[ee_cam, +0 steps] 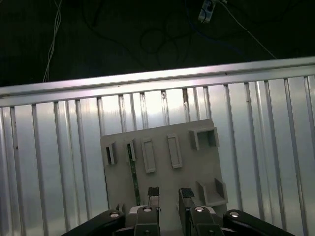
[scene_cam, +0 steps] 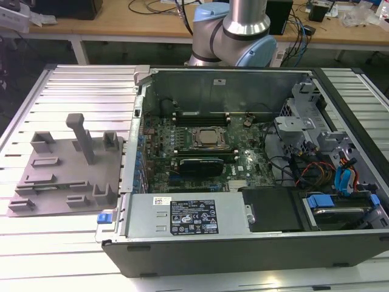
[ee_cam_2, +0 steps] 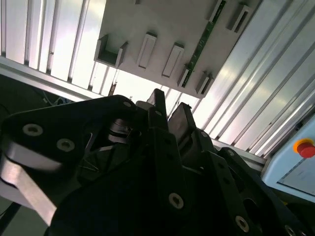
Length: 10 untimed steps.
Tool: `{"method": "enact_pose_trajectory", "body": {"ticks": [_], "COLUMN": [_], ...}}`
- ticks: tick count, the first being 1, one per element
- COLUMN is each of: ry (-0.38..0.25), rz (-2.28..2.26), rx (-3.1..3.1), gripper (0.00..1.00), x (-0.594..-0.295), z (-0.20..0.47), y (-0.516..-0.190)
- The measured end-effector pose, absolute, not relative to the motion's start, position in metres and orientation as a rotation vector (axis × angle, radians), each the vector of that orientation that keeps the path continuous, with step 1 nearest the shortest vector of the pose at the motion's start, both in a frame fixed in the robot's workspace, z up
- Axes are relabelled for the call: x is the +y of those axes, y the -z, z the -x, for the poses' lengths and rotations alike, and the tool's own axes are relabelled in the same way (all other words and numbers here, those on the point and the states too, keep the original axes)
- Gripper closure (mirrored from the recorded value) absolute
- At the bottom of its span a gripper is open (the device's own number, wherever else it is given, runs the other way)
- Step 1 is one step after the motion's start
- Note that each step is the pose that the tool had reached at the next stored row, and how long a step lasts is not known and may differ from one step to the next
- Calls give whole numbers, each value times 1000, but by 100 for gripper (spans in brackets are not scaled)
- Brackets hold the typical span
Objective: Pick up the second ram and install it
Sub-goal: 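Pick up the second ram and move it above second insertion slot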
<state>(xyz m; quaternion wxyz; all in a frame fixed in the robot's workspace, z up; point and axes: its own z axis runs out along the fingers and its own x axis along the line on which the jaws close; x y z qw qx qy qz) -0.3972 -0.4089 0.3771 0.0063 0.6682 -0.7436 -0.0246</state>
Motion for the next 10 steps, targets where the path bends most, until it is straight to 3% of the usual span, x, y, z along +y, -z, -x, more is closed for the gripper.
{"method": "enact_pose_trajectory", "body": {"ticks": [10], "ry": [77], "rz": [-2091], "rx": [-2327], "gripper": [72], "x": [-409], "z": [397], "y": [-359]}}
